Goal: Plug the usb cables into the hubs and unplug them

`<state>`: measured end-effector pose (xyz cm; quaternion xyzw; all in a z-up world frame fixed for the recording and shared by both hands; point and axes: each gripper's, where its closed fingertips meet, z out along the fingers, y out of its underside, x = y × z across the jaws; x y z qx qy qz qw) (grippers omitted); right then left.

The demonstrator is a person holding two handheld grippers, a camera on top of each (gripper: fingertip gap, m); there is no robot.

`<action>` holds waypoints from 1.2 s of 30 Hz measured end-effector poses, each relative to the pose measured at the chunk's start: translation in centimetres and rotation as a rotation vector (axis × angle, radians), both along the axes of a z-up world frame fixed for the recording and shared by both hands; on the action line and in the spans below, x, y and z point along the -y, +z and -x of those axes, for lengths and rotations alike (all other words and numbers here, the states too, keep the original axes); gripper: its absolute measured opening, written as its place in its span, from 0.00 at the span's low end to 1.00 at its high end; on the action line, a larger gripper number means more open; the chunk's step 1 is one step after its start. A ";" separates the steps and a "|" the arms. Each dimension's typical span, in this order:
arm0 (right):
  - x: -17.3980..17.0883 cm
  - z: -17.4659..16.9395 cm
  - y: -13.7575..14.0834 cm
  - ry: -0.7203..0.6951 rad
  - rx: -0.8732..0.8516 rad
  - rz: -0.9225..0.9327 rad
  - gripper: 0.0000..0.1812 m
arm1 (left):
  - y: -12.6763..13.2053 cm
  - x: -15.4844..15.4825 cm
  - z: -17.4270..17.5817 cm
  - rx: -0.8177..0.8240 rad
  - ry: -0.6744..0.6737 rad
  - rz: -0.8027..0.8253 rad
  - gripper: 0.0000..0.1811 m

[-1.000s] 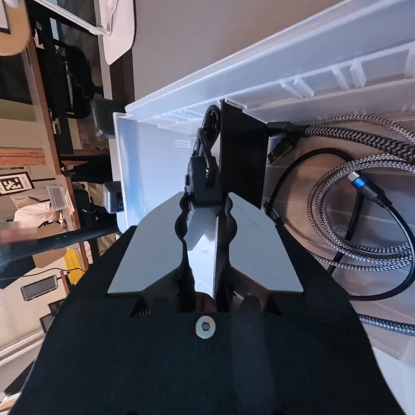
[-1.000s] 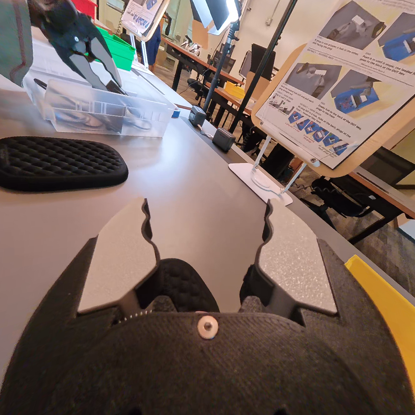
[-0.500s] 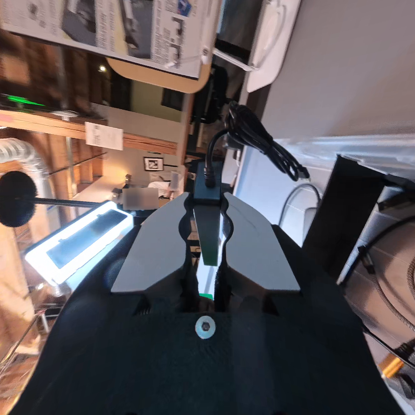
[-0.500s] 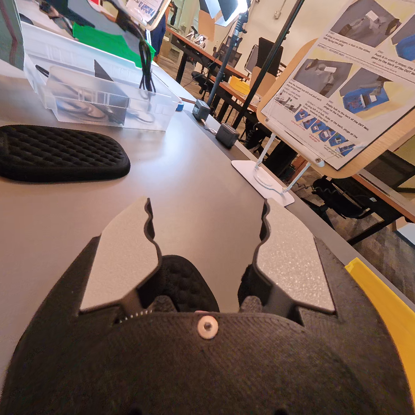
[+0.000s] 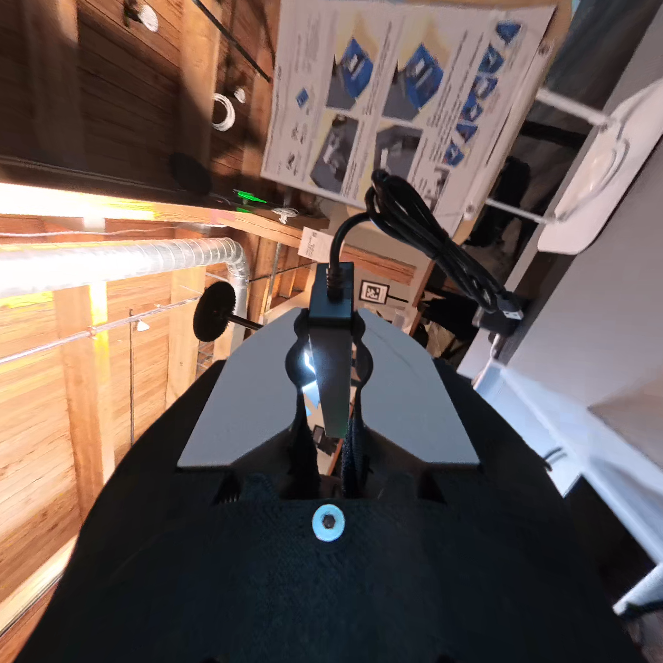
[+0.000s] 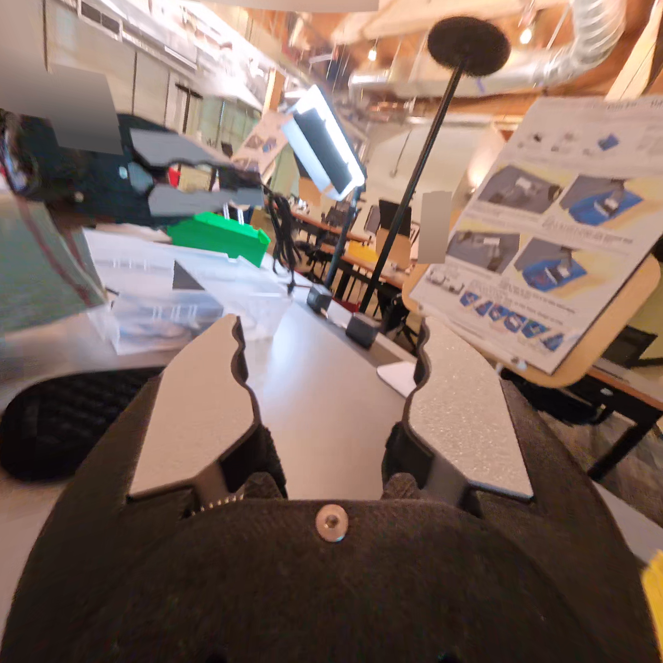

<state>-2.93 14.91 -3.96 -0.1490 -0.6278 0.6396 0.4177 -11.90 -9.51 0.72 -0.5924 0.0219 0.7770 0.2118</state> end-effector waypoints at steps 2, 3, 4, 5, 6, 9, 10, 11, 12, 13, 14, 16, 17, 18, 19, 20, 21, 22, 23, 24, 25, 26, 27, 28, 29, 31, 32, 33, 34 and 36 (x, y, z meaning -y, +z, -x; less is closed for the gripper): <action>2.6 0.2 1.5 0.008 -0.051 0.035 0.44 | -0.5 -2.8 -1.1 -0.034 -0.022 0.001 0.13; 4.1 0.1 2.1 0.036 -0.069 0.051 0.43 | -0.8 -4.2 -1.6 -0.050 -0.034 0.001 0.13; 5.7 0.0 2.6 0.075 -0.072 0.061 0.43 | -1.1 -5.6 -2.0 -0.064 -0.048 0.005 0.13; 7.2 0.0 2.7 0.111 -0.061 0.060 0.44 | -1.5 -7.0 -2.5 -0.075 -0.068 0.010 0.13; 8.4 0.3 2.7 0.133 -0.044 0.043 0.44 | -2.0 -8.3 -3.0 -0.081 -0.092 0.020 0.13; 10.3 1.7 2.1 0.112 -0.033 -0.045 0.39 | -3.4 -11.8 -4.5 -0.088 -0.166 0.054 0.13; 10.4 2.2 1.9 0.086 -0.040 -0.075 0.38 | -3.7 -12.6 -4.9 -0.096 -0.185 0.071 0.13; 10.4 2.7 1.6 0.055 -0.047 -0.108 0.38 | -4.0 -13.2 -5.3 -0.108 -0.197 0.087 0.13; 10.2 3.1 1.4 0.027 -0.050 -0.140 0.38 | -4.2 -13.7 -5.5 -0.116 -0.205 0.101 0.13; 10.0 3.3 1.1 0.010 -0.046 -0.166 0.38 | -4.4 -14.1 -5.7 -0.124 -0.211 0.116 0.13; 9.9 3.4 0.7 0.003 -0.034 -0.185 0.39 | -4.6 -14.4 -5.9 -0.132 -0.221 0.131 0.13; 9.8 3.7 -0.1 -0.015 -0.012 -0.236 0.39 | -5.1 -15.3 -6.3 -0.150 -0.243 0.163 0.13; 9.7 3.9 -0.5 -0.018 -0.002 -0.260 0.38 | -5.3 -15.6 -6.5 -0.162 -0.243 0.181 0.13; 9.7 3.8 -1.0 0.000 0.022 -0.269 0.34 | -5.5 -15.8 -6.5 -0.175 -0.238 0.201 0.13; 9.9 3.7 -1.4 0.028 0.056 -0.268 0.31 | -5.7 -15.9 -6.5 -0.183 -0.239 0.209 0.13; 9.8 3.7 -1.7 0.045 0.080 -0.264 0.30 | -5.9 -16.1 -6.5 -0.183 -0.241 0.214 0.13; 9.7 3.6 -1.8 0.055 0.088 -0.264 0.30 | -6.0 -16.2 -6.5 -0.176 -0.246 0.213 0.13; 9.6 3.5 -1.9 0.066 0.092 -0.263 0.30 | -6.2 -16.3 -6.6 -0.171 -0.258 0.206 0.13; 9.5 3.4 -1.9 0.078 0.091 -0.257 0.30 | -6.2 -16.5 -6.7 -0.165 -0.277 0.195 0.13; 9.3 3.2 -1.9 0.091 0.089 -0.250 0.30 | -6.3 -16.7 -6.8 -0.144 -0.306 0.177 0.13; 9.1 3.1 -1.9 0.103 0.090 -0.244 0.30 | -6.4 -16.9 -6.9 -0.103 -0.340 0.150 0.13; 8.7 3.0 -2.0 0.110 0.093 -0.248 0.30 | -6.4 -16.8 -6.9 -0.049 -0.367 0.107 0.15; 8.2 2.9 -2.1 0.114 0.094 -0.262 0.30 | -6.4 -16.5 -6.8 0.009 -0.387 0.053 0.21; 7.6 2.7 -2.3 0.122 0.093 -0.279 0.30 | -6.5 -16.0 -6.5 0.078 -0.408 0.000 0.27; 7.0 2.4 -2.4 0.132 0.097 -0.294 0.30 | -6.7 -15.4 -6.3 0.156 -0.430 -0.055 0.29; 5.8 1.8 -2.8 0.164 0.112 -0.324 0.30 | -7.2 -14.1 -6.0 0.297 -0.480 -0.160 0.33; 5.2 1.4 -2.9 0.189 0.124 -0.335 0.30 | -7.7 -13.5 -6.0 0.363 -0.509 -0.193 0.33; 4.7 0.9 -3.1 0.221 0.138 -0.345 0.30 | -8.2 -13.0 -5.9 0.420 -0.519 -0.229 0.33; 4.1 0.3 -3.4 0.256 0.153 -0.354 0.29 | -8.9 -12.6 -5.9 0.474 -0.531 -0.250 0.34; 3.3 -0.9 -4.2 0.337 0.184 -0.372 0.30 | -10.5 -12.6 -6.4 0.575 -0.573 -0.251 0.35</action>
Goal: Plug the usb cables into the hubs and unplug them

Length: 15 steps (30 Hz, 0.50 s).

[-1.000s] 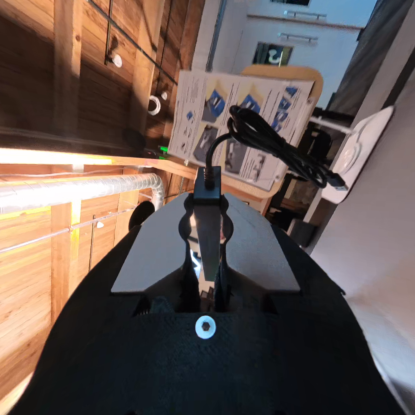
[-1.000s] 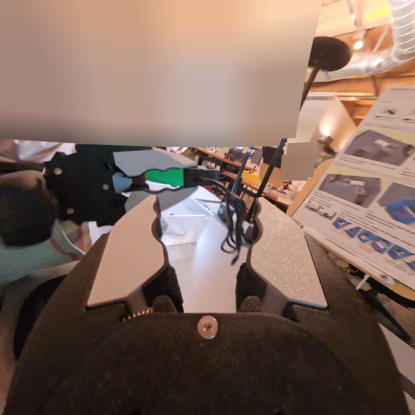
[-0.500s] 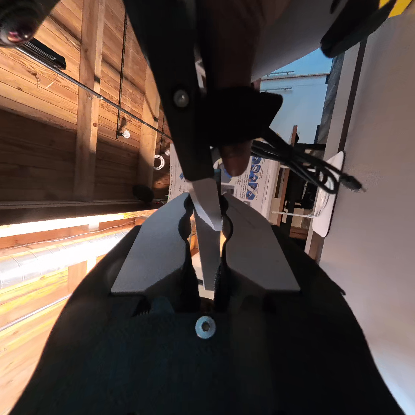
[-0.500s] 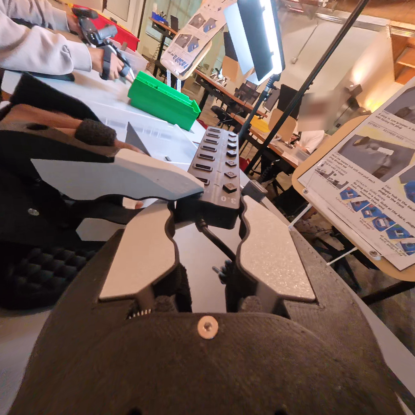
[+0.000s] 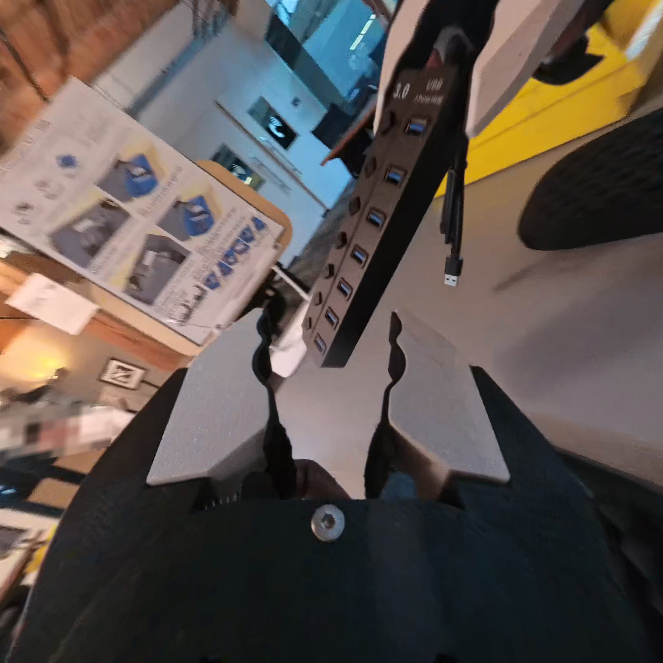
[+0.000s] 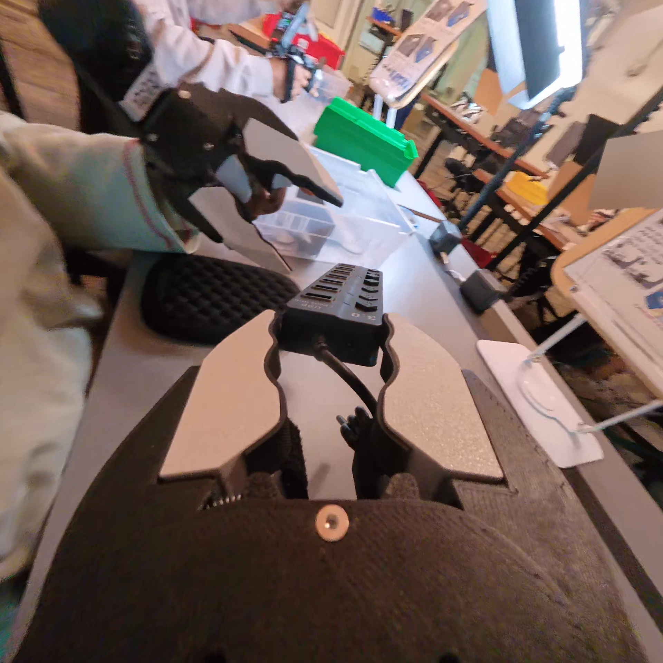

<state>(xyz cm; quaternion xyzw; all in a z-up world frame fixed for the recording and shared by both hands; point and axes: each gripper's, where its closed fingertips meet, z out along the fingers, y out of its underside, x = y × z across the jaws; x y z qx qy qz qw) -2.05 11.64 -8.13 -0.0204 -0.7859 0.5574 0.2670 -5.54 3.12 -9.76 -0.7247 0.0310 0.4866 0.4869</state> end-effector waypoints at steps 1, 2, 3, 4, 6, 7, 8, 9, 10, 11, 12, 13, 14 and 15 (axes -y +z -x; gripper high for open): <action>-0.4 -0.6 -0.5 0.038 0.020 -0.011 0.30 | -0.8 -0.2 -0.2 0.042 -0.022 0.007 0.36; -0.7 -1.3 -1.0 0.078 0.036 -0.030 0.30 | -1.7 -0.6 -0.5 0.083 -0.054 0.026 0.37; -1.0 -1.9 -1.6 0.117 0.054 -0.055 0.30 | -2.6 -1.1 -0.8 0.124 -0.086 0.052 0.37; -1.3 -2.5 -2.3 0.148 0.076 -0.080 0.29 | -3.6 -1.7 -1.0 0.166 -0.112 0.081 0.37; -1.8 -3.2 -3.4 0.179 0.116 -0.121 0.30 | -5.4 -3.3 -1.8 0.241 -0.181 0.127 0.38; -2.1 -3.5 -4.0 0.192 0.130 -0.142 0.30 | -6.1 -4.2 -2.4 0.268 -0.221 0.137 0.38; -2.4 -3.8 -4.5 0.204 0.144 -0.162 0.30 | -6.8 -5.0 -2.9 0.290 -0.256 0.153 0.38; -2.7 -4.2 -5.0 0.217 0.164 -0.180 0.30 | -7.6 -5.7 -3.3 0.316 -0.287 0.180 0.38; -3.0 -4.4 -5.5 0.229 0.186 -0.200 0.30 | -8.6 -6.3 -3.8 0.353 -0.317 0.219 0.37; -3.4 -4.6 -6.1 0.236 0.207 -0.223 0.30 | -9.7 -6.7 -4.2 0.400 -0.347 0.258 0.37; -3.8 -4.8 -6.8 0.239 0.223 -0.247 0.30 | -10.5 -7.1 -4.5 0.443 -0.369 0.287 0.37; -4.2 -4.8 -7.3 0.239 0.231 -0.259 0.30 | -11.2 -7.4 -4.6 0.477 -0.381 0.304 0.36; -4.5 -4.9 -7.5 0.246 0.237 -0.256 0.30 | -11.7 -7.6 -4.6 0.504 -0.390 0.317 0.33; -4.9 -5.1 -7.5 0.256 0.247 -0.242 0.30 | -12.1 -7.8 -4.7 0.525 -0.400 0.324 0.30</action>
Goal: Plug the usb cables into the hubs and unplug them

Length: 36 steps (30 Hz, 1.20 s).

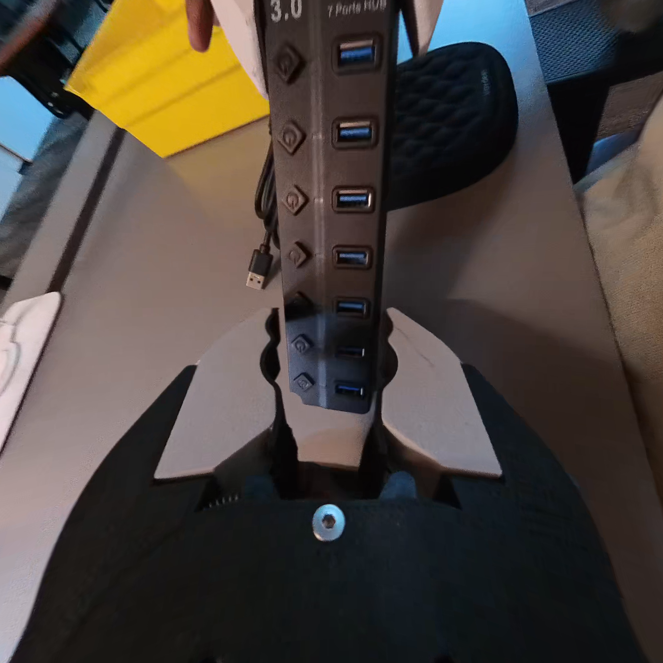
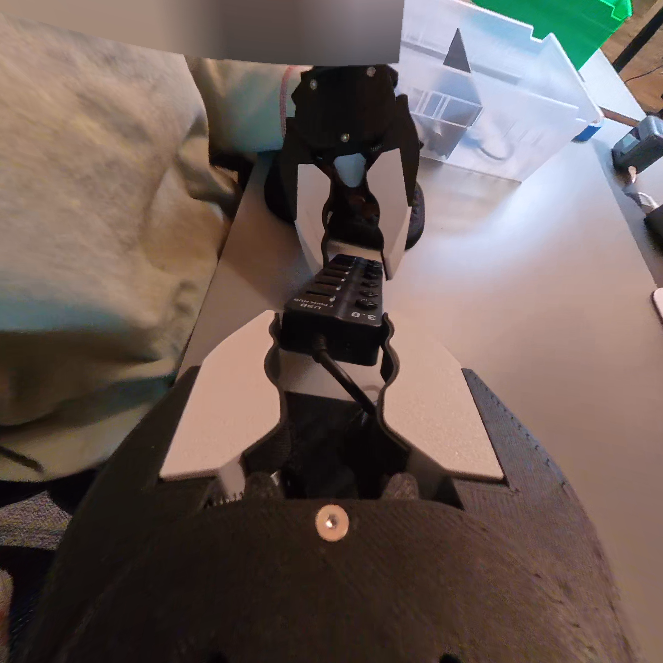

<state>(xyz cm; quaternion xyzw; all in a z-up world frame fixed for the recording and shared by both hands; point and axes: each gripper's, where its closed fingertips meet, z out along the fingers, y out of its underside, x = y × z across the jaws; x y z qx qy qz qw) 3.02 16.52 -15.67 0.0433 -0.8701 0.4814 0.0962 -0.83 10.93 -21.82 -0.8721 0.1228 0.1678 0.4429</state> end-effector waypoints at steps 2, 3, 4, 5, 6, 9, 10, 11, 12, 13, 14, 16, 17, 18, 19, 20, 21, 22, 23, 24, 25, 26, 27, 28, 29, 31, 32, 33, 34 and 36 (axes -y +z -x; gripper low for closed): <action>-0.9 -0.1 -0.5 -0.010 0.031 -0.006 0.30 | -0.4 -0.3 -0.4 0.045 -0.024 0.006 0.28; -1.4 0.0 -1.2 -0.025 0.041 -0.040 0.30 | -0.6 -0.4 -0.6 0.061 -0.031 0.017 0.28; -2.0 0.2 -2.0 -0.044 0.046 -0.088 0.30 | -0.8 -0.4 -0.7 0.069 -0.038 0.035 0.28; -2.5 0.3 -2.9 -0.065 0.051 -0.141 0.30 | -1.0 -0.5 -0.8 0.073 -0.044 0.052 0.28; -3.0 0.5 -3.6 -0.085 0.054 -0.192 0.30 | -1.2 -0.5 -0.9 0.077 -0.048 0.066 0.28; -3.9 0.8 -5.2 -0.128 0.055 -0.293 0.30 | -1.7 -0.6 -1.0 0.076 -0.050 0.092 0.28; -4.1 0.9 -5.5 -0.140 0.053 -0.319 0.30 | -1.7 -0.7 -0.9 0.077 -0.047 0.098 0.28; -4.2 1.0 -5.9 -0.152 0.052 -0.344 0.30 | -1.8 -0.7 -0.9 0.077 -0.045 0.103 0.28; -4.4 1.2 -6.2 -0.165 0.048 -0.370 0.30 | -1.9 -0.7 -0.9 0.078 -0.043 0.107 0.28; -4.6 1.3 -6.5 -0.177 0.042 -0.397 0.30 | -2.0 -0.7 -0.9 0.077 -0.041 0.112 0.28; -4.7 1.5 -6.8 -0.188 0.036 -0.423 0.30 | -2.1 -0.7 -0.8 0.075 -0.039 0.117 0.28; -5.0 1.7 -7.2 -0.205 0.029 -0.460 0.30 | -2.2 -0.8 -0.8 0.074 -0.034 0.125 0.28; -5.1 1.8 -7.2 -0.215 0.021 -0.464 0.30 | -2.3 -0.7 -0.7 0.071 -0.029 0.132 0.27; -5.2 2.1 -7.0 -0.230 0.009 -0.450 0.32 | -2.4 -0.7 -0.6 0.064 -0.022 0.138 0.27; -5.0 2.2 -6.5 -0.242 0.000 -0.419 0.33 | -2.1 -0.7 -0.5 0.051 -0.005 0.120 0.28; -4.9 2.3 -5.8 -0.251 -0.006 -0.376 0.34 | -1.4 -0.6 -0.3 0.043 0.021 0.083 0.29; -4.7 2.4 -5.0 -0.263 -0.016 -0.328 0.36 | -0.4 -0.2 -0.2 0.052 0.044 0.046 0.30; -4.6 2.4 -4.3 -0.273 -0.030 -0.281 0.38 | 0.9 0.5 -0.2 0.065 0.075 0.004 0.32; -4.5 2.4 -3.5 -0.279 -0.049 -0.240 0.39 | 2.5 1.6 -0.1 0.074 0.106 -0.039 0.33; -4.4 2.3 -2.7 -0.283 -0.075 -0.202 0.39 | 4.1 3.1 -0.2 0.078 0.131 -0.075 0.33; -4.2 2.1 -1.9 -0.284 -0.105 -0.157 0.39 | 5.8 4.9 -0.2 0.072 0.156 -0.107 0.33; -3.7 1.9 -0.9 -0.277 -0.138 -0.101 0.39 | 7.4 7.0 0.0 0.052 0.190 -0.119 0.33; -3.1 1.5 0.1 -0.260 -0.171 -0.036 0.39 | 8.8 9.6 0.6 0.033 0.254 -0.113 0.33; -2.5 1.1 1.1 -0.238 -0.205 0.030 0.39 | 9.9 12.5 1.4 0.025 0.338 -0.109 0.32; -1.8 0.7 2.1 -0.216 -0.237 0.090 0.39 | 10.6 15.3 2.1 0.037 0.433 -0.107 0.32; -0.9 0.1 3.6 -0.192 -0.284 0.186 0.38 | 10.0 21.1 3.4 0.088 0.637 -0.075 0.28; -0.5 -0.2 4.2 -0.185 -0.299 0.222 0.37 | 9.0 23.9 4.2 0.105 0.743 -0.033 0.27; -0.1 -0.3 4.6 -0.180 -0.312 0.249 0.37 | 7.7 26.2 4.6 0.119 0.823 0.035 0.26; 0.1 -0.4 5.0 -0.177 -0.324 0.267 0.37 | 6.5 27.8 4.7 0.144 0.867 0.101 0.24; 0.6 -0.4 5.3 -0.175 -0.337 0.278 0.37 | 4.5 29.4 4.5 0.199 0.901 0.181 0.22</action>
